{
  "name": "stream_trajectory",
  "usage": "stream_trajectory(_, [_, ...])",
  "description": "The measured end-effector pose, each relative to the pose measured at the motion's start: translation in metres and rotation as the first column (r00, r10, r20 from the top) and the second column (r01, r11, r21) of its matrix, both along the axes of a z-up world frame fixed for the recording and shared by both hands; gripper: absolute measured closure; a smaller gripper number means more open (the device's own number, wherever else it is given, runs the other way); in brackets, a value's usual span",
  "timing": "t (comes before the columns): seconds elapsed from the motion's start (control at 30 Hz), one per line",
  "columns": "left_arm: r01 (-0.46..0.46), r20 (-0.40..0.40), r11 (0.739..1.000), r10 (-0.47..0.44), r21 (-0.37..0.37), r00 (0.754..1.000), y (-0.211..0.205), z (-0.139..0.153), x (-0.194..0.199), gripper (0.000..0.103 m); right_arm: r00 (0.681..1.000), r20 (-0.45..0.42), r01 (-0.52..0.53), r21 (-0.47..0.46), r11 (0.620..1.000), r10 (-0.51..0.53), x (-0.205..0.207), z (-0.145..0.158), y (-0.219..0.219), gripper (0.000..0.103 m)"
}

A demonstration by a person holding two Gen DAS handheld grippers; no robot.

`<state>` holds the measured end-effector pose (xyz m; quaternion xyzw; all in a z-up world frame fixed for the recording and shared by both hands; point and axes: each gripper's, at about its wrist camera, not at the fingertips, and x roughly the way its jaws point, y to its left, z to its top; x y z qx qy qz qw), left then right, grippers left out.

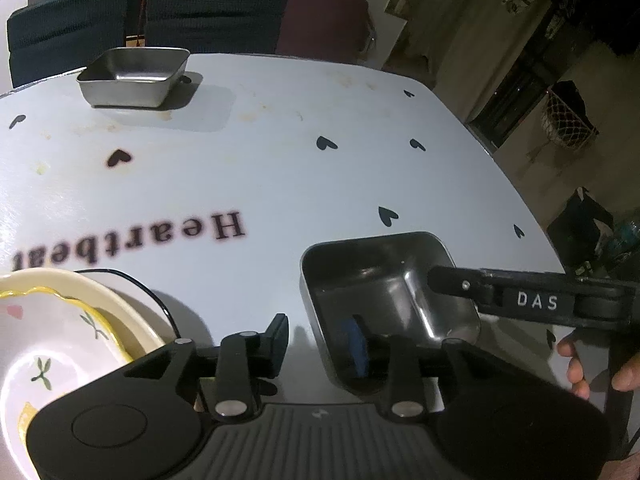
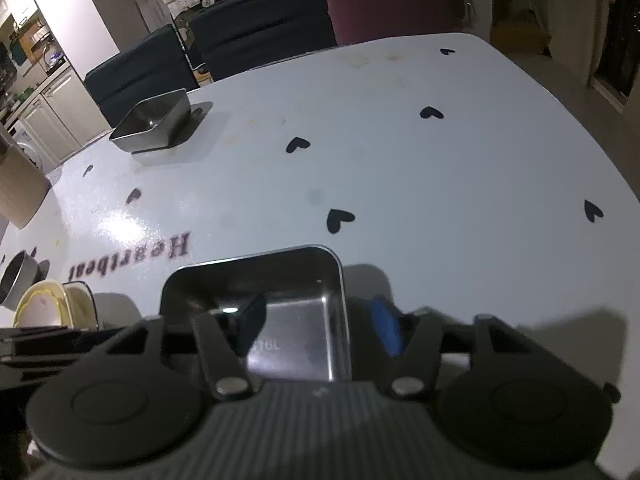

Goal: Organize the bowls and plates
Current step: 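Lift and carry the steel tray with both tools toward the cream bowl, then lower the steel tray onto the table and open both tools, then move the left tool to a second steel tray while the right tool reaches it too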

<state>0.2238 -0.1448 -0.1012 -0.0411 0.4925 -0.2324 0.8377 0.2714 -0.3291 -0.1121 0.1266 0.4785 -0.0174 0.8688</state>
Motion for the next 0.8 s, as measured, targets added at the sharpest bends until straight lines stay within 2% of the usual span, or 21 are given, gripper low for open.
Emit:
stream_trajectory(0.2, [-0.002, 0.025, 1.000, 0.002, -0.010, 1.000, 0.010, 0.010, -0.003, 0.061, 1.000, -0.012, 0.009, -0.029, 1.000, -0.009, -0.010, 0.002, -0.003, 0.029])
stream_trajectory(0.27, [-0.004, 0.043, 1.000, 0.004, -0.015, 0.999, 0.013, 0.015, -0.003, 0.055, 1.000, -0.007, 0.013, -0.044, 0.999, -0.013, -0.014, 0.004, -0.004, 0.026])
stream_trajectory(0.33, [-0.009, 0.067, 1.000, 0.010, -0.018, 0.998, 0.018, 0.022, -0.003, 0.050, 1.000, 0.012, 0.019, -0.062, 0.998, -0.018, -0.019, 0.010, -0.002, 0.018])
stream_trajectory(0.4, [-0.024, 0.090, 0.999, 0.026, -0.026, 0.996, 0.026, 0.029, -0.003, 0.038, 0.999, 0.043, 0.022, -0.070, 0.997, -0.019, -0.022, 0.018, 0.001, 0.013])
stream_trajectory(0.47, [-0.039, 0.112, 0.999, 0.042, -0.029, 0.993, 0.034, 0.036, -0.002, 0.020, 0.997, 0.081, 0.026, -0.073, 0.997, -0.020, -0.024, 0.027, 0.007, 0.007])
stream_trajectory(0.57, [-0.063, 0.158, 0.998, 0.066, -0.024, 0.985, 0.050, 0.047, -0.001, 0.007, 0.991, 0.131, 0.035, -0.085, 0.996, -0.023, -0.023, 0.039, 0.018, 0.001])
stream_trajectory(0.67, [-0.097, 0.191, 0.995, 0.099, -0.021, 0.977, 0.068, 0.053, 0.001, 0.001, 0.985, 0.172, 0.037, -0.083, 0.996, -0.022, -0.018, 0.049, 0.029, 0.001])
stream_trajectory(0.8, [-0.139, 0.217, 0.990, 0.138, -0.012, 0.966, 0.096, 0.057, 0.007, 0.000, 0.979, 0.203, 0.028, -0.064, 0.998, -0.014, -0.006, 0.056, 0.046, 0.001])
